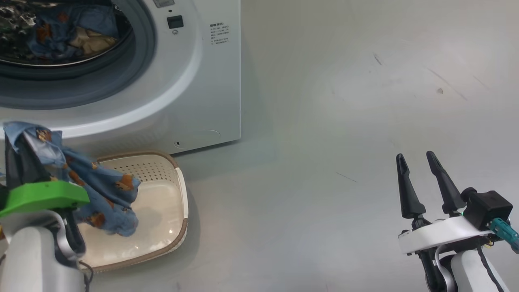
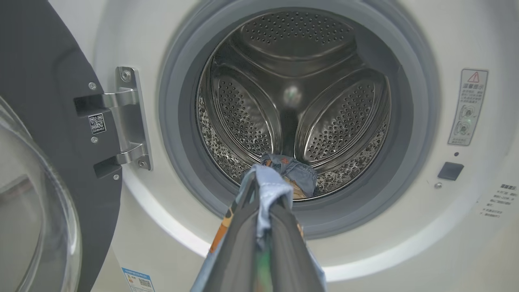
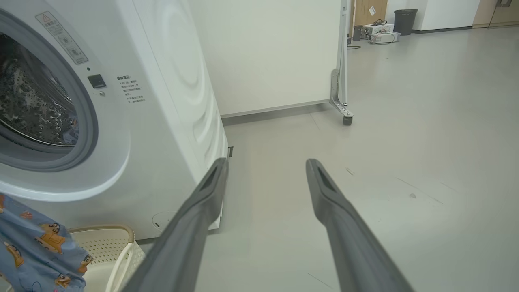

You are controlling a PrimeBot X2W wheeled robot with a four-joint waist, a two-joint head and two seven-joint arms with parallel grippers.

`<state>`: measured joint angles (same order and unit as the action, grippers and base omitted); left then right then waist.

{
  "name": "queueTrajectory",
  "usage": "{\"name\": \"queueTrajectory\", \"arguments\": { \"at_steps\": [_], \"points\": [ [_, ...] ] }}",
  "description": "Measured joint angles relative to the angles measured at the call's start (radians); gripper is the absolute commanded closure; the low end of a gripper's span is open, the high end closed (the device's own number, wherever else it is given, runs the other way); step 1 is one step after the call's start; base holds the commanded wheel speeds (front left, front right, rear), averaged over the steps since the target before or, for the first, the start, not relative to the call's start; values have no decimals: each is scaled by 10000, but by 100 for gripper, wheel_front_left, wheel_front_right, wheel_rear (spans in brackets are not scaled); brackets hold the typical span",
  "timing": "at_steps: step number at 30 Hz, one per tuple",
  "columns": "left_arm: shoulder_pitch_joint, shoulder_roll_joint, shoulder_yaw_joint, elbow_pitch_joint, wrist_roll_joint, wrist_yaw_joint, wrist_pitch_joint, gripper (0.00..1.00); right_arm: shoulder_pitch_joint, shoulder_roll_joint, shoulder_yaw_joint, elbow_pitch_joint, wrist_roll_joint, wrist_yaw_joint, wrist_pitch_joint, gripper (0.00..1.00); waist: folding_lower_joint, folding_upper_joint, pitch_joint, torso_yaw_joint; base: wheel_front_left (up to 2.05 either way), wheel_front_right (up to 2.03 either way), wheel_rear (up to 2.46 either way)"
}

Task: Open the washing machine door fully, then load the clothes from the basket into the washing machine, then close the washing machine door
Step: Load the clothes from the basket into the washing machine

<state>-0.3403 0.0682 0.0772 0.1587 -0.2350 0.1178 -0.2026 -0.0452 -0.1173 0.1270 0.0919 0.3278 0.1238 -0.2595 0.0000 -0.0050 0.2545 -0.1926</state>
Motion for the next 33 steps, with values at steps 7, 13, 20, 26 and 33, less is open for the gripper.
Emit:
{"name": "queueTrajectory", "arguments": {
  "at_steps": [7,13,20,26,33],
  "points": [
    [-1420,351,314,439,410,0,188,100,-298,-15,35,-102,94,0,0,0,0,0,687,-306,0,0,0],
    [-2754,798,98,780,832,10,614,100,-729,12,65,-251,201,0,0,0,1,0,1416,-504,0,0,0],
    [-4304,1390,23,1246,1183,12,999,100,-1332,163,318,-291,328,0,0,0,2,0,2349,-685,0,0,0],
    [-5603,2063,42,1645,1340,8,1544,100,-1917,215,623,-330,359,0,0,0,2,0,3108,-848,0,0,0],
    [-7151,2577,198,2021,1340,-58,2178,100,-2077,249,861,-232,445,0,0,0,1,0,3917,-1095,0,0,0]
  ]
}}
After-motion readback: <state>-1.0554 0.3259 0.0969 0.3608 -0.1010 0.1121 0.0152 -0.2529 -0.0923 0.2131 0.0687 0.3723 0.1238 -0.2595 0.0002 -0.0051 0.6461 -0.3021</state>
